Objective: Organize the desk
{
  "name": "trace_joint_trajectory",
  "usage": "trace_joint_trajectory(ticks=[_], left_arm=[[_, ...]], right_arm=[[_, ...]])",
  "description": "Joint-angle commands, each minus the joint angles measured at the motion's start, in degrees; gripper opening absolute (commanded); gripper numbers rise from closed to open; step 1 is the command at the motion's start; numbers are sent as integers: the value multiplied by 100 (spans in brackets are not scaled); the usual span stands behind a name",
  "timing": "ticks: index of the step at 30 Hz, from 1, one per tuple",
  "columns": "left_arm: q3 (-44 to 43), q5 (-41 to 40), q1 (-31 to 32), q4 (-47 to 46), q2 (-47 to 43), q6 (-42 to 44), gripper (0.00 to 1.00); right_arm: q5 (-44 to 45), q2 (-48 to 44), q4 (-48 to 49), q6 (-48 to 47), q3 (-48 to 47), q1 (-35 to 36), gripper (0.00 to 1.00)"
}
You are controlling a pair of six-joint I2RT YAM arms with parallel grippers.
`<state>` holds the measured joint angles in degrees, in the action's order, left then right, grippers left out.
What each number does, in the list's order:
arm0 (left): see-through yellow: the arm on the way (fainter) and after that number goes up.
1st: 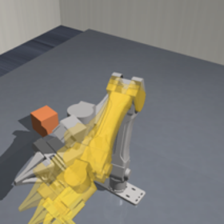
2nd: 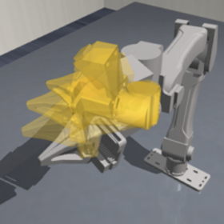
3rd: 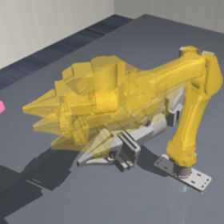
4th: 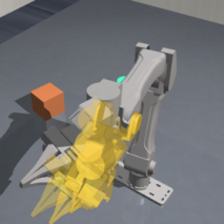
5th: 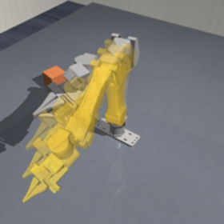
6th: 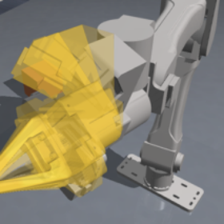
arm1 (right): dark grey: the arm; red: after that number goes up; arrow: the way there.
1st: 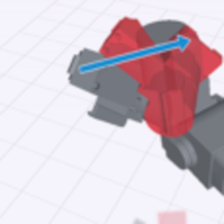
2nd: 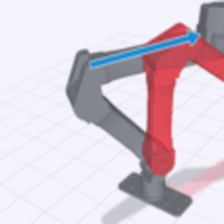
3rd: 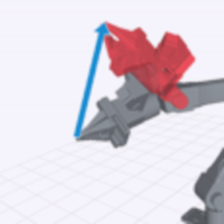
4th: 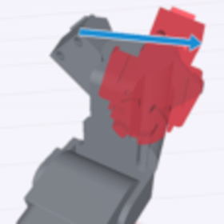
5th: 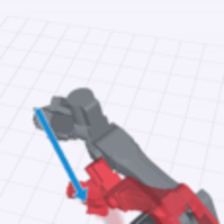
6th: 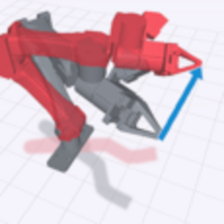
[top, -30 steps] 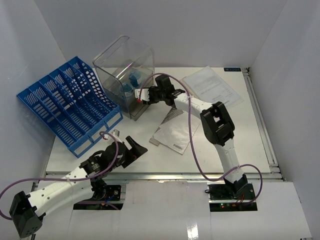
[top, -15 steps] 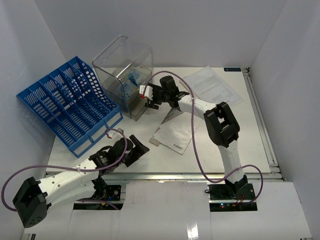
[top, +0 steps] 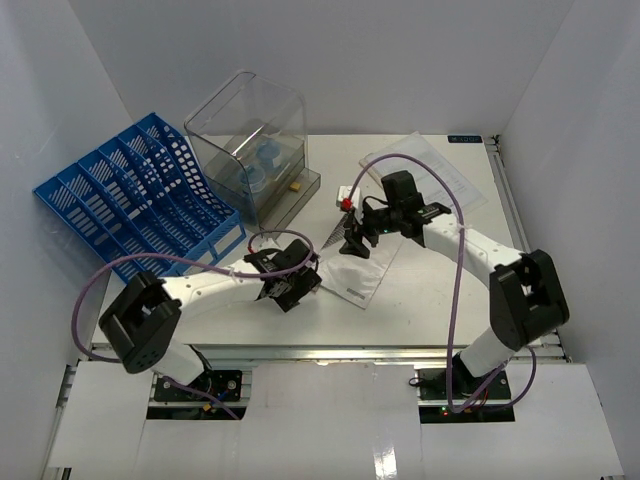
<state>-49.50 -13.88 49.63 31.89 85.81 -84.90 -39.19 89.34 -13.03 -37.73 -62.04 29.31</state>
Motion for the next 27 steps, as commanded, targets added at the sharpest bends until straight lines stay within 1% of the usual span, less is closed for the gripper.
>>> trace_joint_trajectory(ticks=[1,3,6,10,12,15,20,23,27], left_arm=[[-481,310,-14,662,528,-159,75],[-654,431,-14,669,755,-51,71],[-714,518,-6,669,810,71,67],[-803,597,-7,672,840,441,66],[-935,699,-14,700,994,606,66],[-1221,839,-14,1053,1418,685,70],[-2123,729,-15,1890,2536,653,73],[-2264,648,-25,2018,2767,432,73],[-2220,484,-186,1985,2795,313,72]], right_arm=[[-445,-838,-205,97,617,-197,77],[-498,-1054,-192,123,878,-230,77],[-555,-1239,-187,152,1036,-255,77],[-658,-1257,-175,200,1166,-297,76],[-699,-1235,-181,223,1156,-313,76],[-764,-1252,-173,264,1124,-320,76],[-799,-1396,-173,266,1207,-353,76],[-857,-1489,-181,256,1240,-417,75],[-964,-1562,-182,234,1284,-518,75]])
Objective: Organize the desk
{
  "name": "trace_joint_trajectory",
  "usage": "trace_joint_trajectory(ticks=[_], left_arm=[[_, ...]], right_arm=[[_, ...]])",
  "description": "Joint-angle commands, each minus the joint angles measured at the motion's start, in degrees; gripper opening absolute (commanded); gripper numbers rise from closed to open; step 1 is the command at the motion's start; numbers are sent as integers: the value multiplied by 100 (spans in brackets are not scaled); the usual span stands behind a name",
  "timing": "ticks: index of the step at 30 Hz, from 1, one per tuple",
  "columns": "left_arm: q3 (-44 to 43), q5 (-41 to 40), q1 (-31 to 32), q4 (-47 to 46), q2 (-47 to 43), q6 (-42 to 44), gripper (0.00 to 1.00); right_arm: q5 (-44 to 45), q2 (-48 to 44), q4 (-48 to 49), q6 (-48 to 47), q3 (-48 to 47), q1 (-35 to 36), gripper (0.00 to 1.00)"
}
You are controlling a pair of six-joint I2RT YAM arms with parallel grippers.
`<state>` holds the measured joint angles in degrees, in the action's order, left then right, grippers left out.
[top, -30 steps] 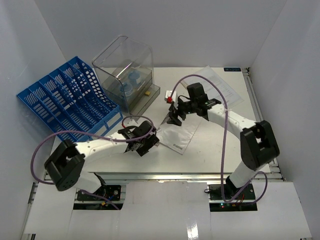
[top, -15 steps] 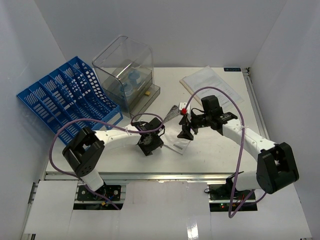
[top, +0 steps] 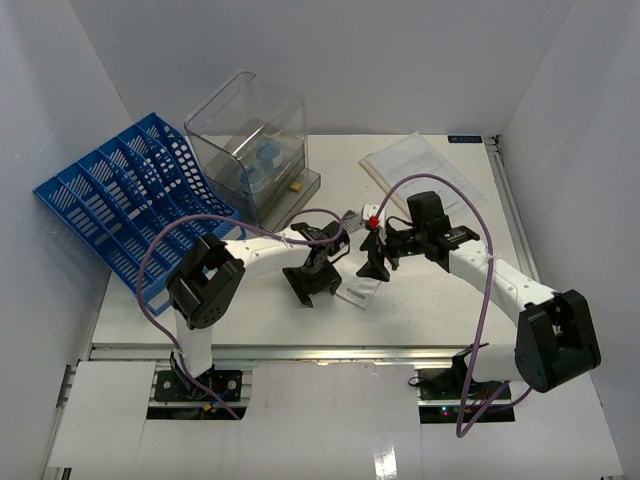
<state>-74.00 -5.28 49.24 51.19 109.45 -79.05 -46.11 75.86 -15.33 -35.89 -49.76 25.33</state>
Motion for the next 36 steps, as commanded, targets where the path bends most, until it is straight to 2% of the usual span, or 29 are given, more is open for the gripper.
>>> trace_joint_trajectory(ticks=[1,12,28,33,36], left_arm=[[254,-392,-211,49,427,-265,72],[70,-705,-573,196,525,20,68],[527,-816,-1179,-39,376,460,68],[646,-922,-1248,-4,242,474,69],[765,-1032,-1291,41,130,386,75]], right_arm=[[-295,-224,47,47,64,-140,75],[-456,-293,47,30,92,-298,75],[-575,-265,56,38,107,-362,75],[-606,-256,54,38,124,-362,74],[-623,-256,70,51,137,-362,74]])
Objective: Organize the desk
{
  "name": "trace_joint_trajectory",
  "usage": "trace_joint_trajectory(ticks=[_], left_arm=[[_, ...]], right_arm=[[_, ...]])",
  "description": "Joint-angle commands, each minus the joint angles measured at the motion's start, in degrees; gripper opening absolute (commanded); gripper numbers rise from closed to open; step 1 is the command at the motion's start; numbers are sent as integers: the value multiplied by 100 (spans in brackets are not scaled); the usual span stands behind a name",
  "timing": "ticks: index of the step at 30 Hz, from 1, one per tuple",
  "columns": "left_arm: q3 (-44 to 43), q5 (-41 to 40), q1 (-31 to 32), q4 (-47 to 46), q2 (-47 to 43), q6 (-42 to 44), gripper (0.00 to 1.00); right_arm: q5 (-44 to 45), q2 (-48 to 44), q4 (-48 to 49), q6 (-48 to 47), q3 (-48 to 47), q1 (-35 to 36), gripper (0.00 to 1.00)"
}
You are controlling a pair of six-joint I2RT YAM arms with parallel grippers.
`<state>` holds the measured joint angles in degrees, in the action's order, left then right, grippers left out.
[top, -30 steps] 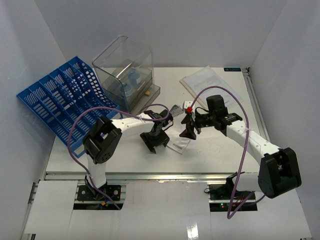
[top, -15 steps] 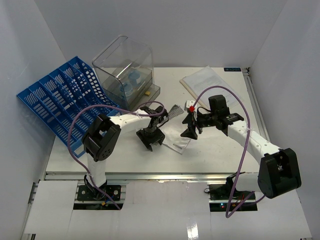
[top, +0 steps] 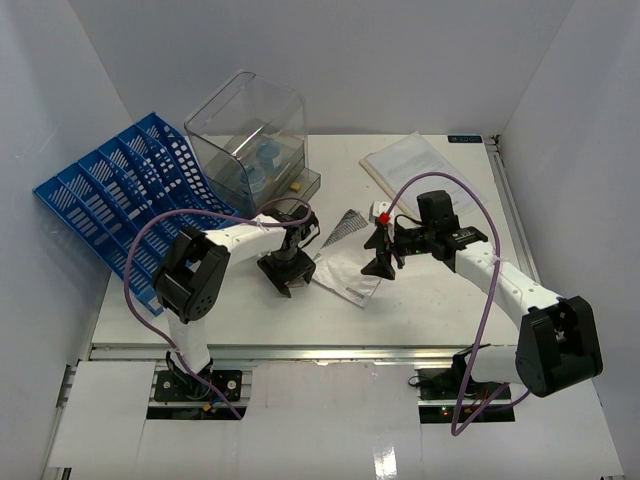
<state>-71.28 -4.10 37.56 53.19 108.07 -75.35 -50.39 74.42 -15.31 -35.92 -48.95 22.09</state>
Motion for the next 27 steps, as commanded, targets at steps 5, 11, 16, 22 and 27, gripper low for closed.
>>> trace_joint_trajectory(ticks=[5,11,16,22,27], left_arm=[[686,-1230,-243,-208,39,-105,80],[740,-1241,-275,-296,-52,-465,79],[826,-1142,-284,-563,-137,-852,75],[640,-1060,-302,-592,40,-686,73],[690,-996,-302,-685,60,-218,63]], right_arm=[[-225,-130,103,77,86,-38,74],[-235,-103,109,85,96,-38,74],[-226,-103,111,82,100,-38,74],[-226,-103,108,77,105,-38,74],[-226,-131,116,77,96,-47,74]])
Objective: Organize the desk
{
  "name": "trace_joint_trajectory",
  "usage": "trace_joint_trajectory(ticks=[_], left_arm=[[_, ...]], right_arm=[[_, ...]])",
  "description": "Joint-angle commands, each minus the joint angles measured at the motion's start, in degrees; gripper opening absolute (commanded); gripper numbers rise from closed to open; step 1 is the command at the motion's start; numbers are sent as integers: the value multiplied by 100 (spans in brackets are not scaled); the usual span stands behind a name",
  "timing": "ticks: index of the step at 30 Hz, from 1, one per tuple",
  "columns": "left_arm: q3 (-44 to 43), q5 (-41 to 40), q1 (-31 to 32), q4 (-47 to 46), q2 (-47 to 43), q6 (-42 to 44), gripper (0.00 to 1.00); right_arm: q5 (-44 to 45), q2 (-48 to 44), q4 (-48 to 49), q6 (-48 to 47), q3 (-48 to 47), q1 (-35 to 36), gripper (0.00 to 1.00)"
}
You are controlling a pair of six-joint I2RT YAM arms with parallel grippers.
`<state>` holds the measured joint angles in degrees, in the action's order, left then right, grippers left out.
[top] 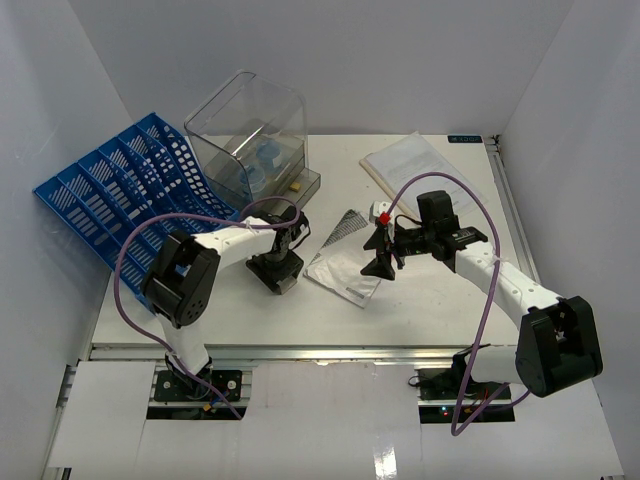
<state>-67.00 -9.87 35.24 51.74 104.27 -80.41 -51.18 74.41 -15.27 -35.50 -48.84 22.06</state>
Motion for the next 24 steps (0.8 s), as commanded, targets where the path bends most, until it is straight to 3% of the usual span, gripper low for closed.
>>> trace_joint_trajectory(ticks=[1,6,12,16,20,24], left_arm=[[286,-379,-70,-572,417,452,56],[467,-303,-57,-913,100,1265,24],[472,-903,185,-1014,-583,2238,5],[349,-1533,539,-1052,-1093,2899,0],[189,-1636,1072,-1637,-1383,4656,0],[111,-964,1345,-2336,-1640,6553,0]], right_arm=[[-147,-134,112,35,85,-44,74],[-147,-133,112,52,74,-53,74],[-114,-179,120,52,68,-62,74],[-80,-179,120,35,50,-74,74],[-64,-164,112,9,54,-88,74],[-33,-155,112,-8,42,-97,74]])
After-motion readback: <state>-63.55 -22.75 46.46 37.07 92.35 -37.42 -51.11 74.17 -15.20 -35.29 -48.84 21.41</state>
